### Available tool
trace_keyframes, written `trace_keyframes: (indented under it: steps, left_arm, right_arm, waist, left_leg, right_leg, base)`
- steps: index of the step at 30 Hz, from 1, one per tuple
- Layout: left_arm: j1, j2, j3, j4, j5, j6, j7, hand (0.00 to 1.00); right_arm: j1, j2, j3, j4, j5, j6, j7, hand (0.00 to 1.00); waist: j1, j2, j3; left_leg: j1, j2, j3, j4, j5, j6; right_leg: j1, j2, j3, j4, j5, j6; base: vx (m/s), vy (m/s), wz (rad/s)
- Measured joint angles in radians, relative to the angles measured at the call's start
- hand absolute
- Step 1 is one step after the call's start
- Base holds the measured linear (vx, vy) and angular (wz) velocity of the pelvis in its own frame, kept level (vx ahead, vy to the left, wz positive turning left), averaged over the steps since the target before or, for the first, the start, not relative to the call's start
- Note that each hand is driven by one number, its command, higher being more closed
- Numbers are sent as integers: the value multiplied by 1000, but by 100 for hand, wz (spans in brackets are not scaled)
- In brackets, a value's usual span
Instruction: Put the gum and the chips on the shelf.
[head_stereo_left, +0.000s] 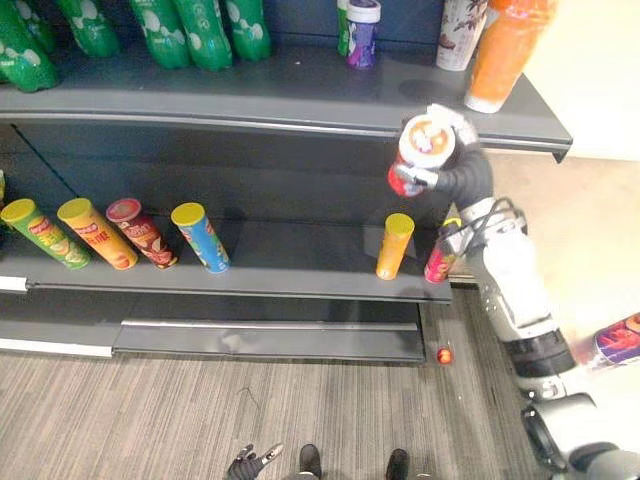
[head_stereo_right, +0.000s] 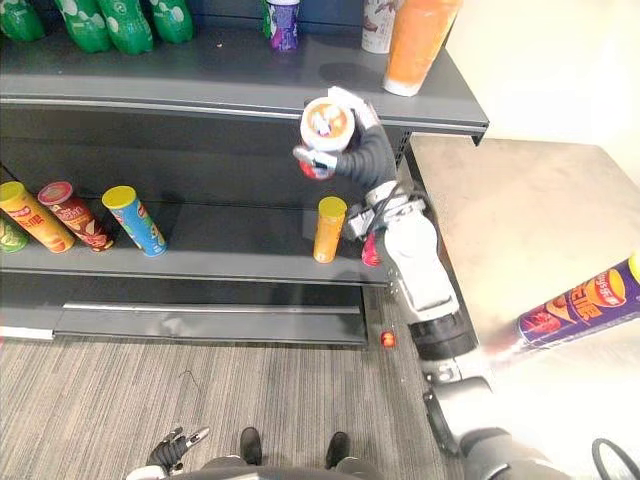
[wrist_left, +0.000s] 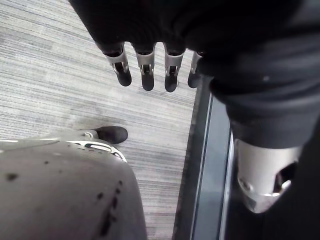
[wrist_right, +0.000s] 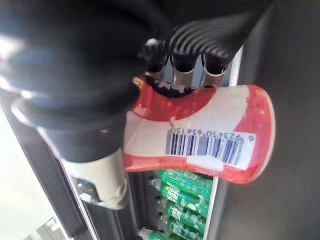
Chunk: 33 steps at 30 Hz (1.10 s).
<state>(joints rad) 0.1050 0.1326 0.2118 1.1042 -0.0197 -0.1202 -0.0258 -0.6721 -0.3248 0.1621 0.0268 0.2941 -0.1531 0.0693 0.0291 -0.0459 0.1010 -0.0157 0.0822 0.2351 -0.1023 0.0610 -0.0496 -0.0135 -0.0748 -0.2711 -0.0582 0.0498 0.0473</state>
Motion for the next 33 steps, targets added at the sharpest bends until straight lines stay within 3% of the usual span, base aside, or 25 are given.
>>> trace_keyframes:
  steps: [3, 4, 9, 12, 19, 33]
  left_arm:
    - [3, 0, 0, 0, -1, 1, 0, 0]
    - [5, 0, 0, 0, -7, 4, 0, 0]
    - [5, 0, 0, -1, -8, 15, -1, 0]
    - [5, 2, 0, -8, -19, 15, -3, 0]
    - [-5, 6, 0, -33, -50, 14, -2, 0]
    - [-33, 5, 23, -51, -91, 14, 1, 0]
  right_arm:
    - [-88, -20, 0, 47, 2, 10, -5, 100]
    - [-195, -43, 2, 136, 26, 18, -25, 100]
    - [-257, -59, 3, 193, 35, 21, -36, 100]
    - [-381, -59, 2, 360, 35, 53, -49, 100]
    - [-480, -49, 0, 491, 32, 67, -70, 100]
    - [-611, -11, -79, 609, 33, 89, -96, 100]
  waist:
    - [3, 0, 0]
    - [6, 0, 0]
    - [12, -2, 1]
    - [17, -6, 4]
    - [59, -30, 20]
    - [65, -38, 87]
  left_leg:
    - [0, 8, 0, 0, 6, -5]
    - [-2, 15, -1, -1, 13, -8]
    - [-4, 16, -2, -1, 13, -8]
    - [-19, 16, -17, -1, 18, -9]
    - [-40, 18, -52, -1, 26, -17]
    - [-75, 20, -85, -1, 38, -15]
  right_leg:
    - [0, 8, 0, -3, 3, -5]
    - [1, 17, -1, -11, 4, -5]
    - [1, 18, -2, -14, 4, -5]
    - [-1, 20, -14, -27, 7, -4]
    - [0, 26, -49, -40, 13, -12]
    - [-12, 30, -85, -42, 13, -13]
  base:
    - [-3, -15, -1]
    - [2, -41, -2]
    - [25, -8, 0]
    - [28, -4, 12]
    - [52, -10, 14]
    - [15, 6, 8]
